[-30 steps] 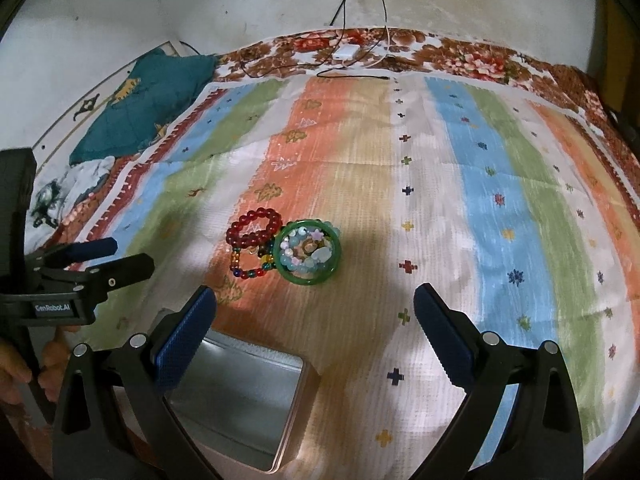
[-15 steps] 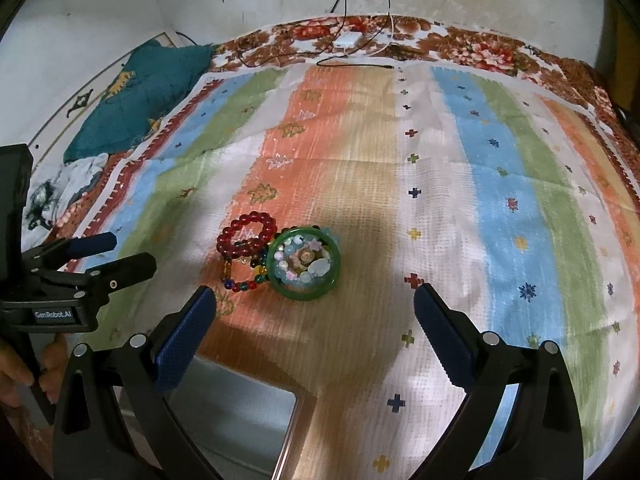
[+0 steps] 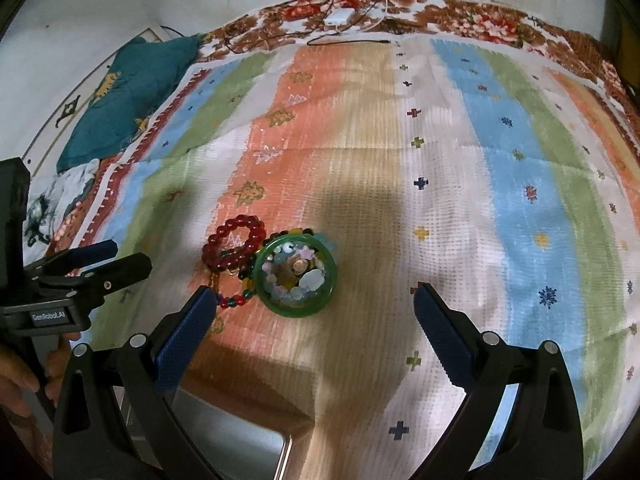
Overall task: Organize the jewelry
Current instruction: 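Lower both open tools over the bracelet pile, then grasp the dark red bead bracelet with the left tool while the right tool grasps the green jade bangle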
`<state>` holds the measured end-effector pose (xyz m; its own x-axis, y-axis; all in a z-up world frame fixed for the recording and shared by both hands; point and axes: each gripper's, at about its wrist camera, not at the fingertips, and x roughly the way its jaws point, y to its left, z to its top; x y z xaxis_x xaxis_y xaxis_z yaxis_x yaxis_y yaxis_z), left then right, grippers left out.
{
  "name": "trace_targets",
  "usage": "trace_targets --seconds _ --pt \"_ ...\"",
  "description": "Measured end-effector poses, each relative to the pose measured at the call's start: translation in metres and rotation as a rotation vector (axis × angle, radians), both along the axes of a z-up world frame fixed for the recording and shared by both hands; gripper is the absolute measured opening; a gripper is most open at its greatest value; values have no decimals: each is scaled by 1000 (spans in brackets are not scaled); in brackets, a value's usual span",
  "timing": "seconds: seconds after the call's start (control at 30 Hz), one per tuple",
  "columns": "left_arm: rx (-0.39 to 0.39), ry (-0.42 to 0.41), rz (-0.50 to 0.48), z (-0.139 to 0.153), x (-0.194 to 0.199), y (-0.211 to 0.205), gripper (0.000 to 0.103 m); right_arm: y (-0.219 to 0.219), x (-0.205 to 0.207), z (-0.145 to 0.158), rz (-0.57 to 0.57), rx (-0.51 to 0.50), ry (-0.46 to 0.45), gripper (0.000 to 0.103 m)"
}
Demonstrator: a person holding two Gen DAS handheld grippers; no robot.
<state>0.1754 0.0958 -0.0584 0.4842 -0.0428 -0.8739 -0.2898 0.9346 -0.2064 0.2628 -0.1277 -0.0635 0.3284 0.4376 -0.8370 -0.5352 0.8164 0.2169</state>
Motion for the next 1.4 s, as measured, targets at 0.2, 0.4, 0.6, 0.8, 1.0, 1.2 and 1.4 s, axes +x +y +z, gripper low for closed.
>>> trace_targets --seconds 0.2,0.4,0.6,0.8,1.0,1.2,1.4 --pt "-21 36 -6 -14 17 5 97 7 12 -11 14 -10 37 99" --pt "-24 72 -6 -26 29 10 92 13 22 -23 21 -22 76 99" --pt "-21 82 -24 -32 37 9 92 18 29 -27 26 -27 88 99" --pt "-48 108 -28 -42 47 11 86 22 37 -37 20 -37 106 99" --pt "-71 144 -2 -57 56 20 70 24 46 -47 16 -50 133 88" --pt "-106 157 1 -64 62 22 50 28 50 -53 21 -55 144 78" --pt "-83 168 -6 -67 66 22 35 33 54 -62 35 -53 175 57"
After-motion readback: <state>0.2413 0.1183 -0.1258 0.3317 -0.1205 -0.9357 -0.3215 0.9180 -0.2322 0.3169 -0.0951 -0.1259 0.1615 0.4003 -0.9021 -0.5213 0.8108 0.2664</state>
